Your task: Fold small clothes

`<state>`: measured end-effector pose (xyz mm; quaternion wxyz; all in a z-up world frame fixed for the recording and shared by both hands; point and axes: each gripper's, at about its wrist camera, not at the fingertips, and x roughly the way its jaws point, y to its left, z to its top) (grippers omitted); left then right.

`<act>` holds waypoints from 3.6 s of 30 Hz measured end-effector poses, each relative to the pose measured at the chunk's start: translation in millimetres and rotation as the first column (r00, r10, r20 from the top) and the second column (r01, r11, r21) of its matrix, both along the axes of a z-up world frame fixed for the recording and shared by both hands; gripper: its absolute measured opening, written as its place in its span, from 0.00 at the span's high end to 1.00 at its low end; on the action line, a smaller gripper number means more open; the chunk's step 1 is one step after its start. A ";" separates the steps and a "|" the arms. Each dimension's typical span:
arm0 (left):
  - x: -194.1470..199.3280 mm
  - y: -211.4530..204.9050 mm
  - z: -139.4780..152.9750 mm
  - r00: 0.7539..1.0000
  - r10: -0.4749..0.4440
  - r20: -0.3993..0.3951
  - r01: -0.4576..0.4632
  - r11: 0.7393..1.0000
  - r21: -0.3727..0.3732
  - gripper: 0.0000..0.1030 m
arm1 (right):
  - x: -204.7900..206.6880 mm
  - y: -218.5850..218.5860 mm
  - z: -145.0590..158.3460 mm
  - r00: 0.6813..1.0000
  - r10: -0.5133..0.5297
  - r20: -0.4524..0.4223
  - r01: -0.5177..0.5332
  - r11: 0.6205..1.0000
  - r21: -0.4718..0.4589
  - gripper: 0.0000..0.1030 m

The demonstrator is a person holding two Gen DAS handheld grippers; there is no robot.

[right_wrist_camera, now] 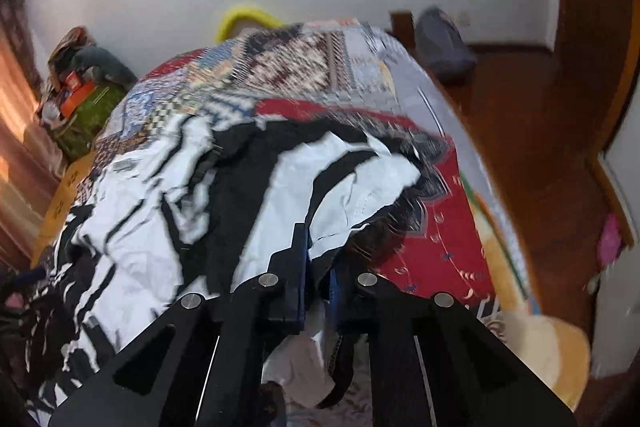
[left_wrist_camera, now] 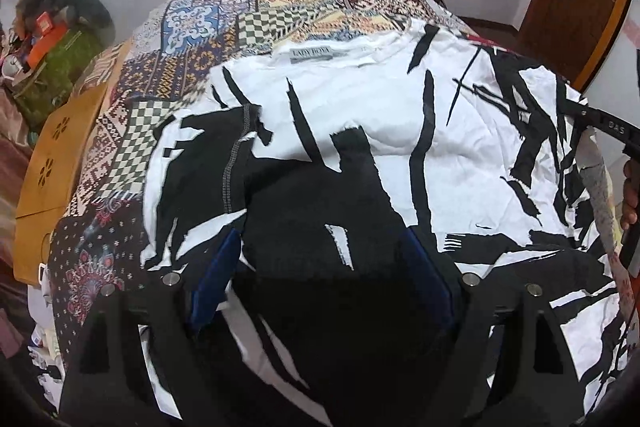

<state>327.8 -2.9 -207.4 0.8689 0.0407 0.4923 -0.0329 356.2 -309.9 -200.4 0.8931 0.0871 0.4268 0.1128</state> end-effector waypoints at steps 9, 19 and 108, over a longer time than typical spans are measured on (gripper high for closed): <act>-14.3 16.0 18.8 0.999 0.032 0.032 -0.032 0.999 -0.016 0.20 | -12.7 62.9 57.6 0.975 0.189 0.115 -0.189 0.982 -0.004 0.93; -27.8 36.3 26.1 0.997 0.066 0.041 -0.066 0.998 -0.003 0.20 | -13.0 138.4 7.3 0.931 0.361 -0.052 -0.363 0.931 -0.040 0.88; -122.1 162.2 -23.5 0.937 0.325 -0.129 -0.337 0.938 -0.077 0.94 | -133.9 48.6 -18.6 0.948 0.294 -0.119 -0.295 0.956 0.013 0.95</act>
